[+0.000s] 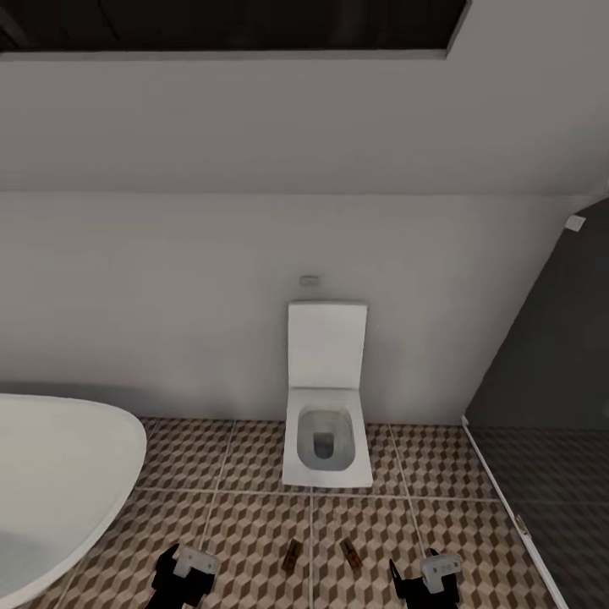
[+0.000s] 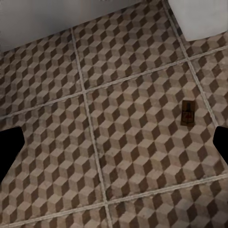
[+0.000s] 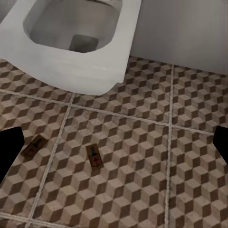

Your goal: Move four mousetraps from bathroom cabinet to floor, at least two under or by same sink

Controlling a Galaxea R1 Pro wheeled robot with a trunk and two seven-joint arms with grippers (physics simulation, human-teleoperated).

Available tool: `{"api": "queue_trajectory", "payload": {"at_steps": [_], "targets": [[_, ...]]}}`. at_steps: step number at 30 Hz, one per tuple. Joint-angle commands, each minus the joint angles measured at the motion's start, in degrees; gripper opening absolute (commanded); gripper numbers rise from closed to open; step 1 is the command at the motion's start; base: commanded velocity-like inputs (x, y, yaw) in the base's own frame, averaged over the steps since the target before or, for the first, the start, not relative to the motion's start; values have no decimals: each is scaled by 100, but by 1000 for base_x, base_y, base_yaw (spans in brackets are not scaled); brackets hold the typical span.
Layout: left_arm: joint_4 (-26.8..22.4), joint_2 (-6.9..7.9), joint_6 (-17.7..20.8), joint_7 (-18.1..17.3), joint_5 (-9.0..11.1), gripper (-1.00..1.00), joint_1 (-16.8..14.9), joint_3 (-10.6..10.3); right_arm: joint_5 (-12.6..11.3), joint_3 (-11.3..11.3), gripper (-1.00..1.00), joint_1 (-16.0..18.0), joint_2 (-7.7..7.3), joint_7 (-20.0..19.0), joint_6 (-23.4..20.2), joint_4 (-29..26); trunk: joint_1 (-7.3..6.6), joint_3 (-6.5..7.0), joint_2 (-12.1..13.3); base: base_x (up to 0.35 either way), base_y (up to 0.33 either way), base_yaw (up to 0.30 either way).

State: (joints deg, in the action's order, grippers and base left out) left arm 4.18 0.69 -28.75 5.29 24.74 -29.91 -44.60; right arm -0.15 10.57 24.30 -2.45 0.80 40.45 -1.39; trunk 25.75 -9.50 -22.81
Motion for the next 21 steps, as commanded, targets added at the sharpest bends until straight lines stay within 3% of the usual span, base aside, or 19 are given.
{"api": "queue_trajectory", "payload": {"at_steps": [1,21], "targets": [[14,-5,-25,16,22,100,-6,-49,-2,24,100,5,-1,8,16,4,3,-2,-11,0,0,0],[17,-3,-25,16,22,100,-6,-49,-2,24,100,5,-1,8,15,6,3,181,-11,0,0,0]]}}
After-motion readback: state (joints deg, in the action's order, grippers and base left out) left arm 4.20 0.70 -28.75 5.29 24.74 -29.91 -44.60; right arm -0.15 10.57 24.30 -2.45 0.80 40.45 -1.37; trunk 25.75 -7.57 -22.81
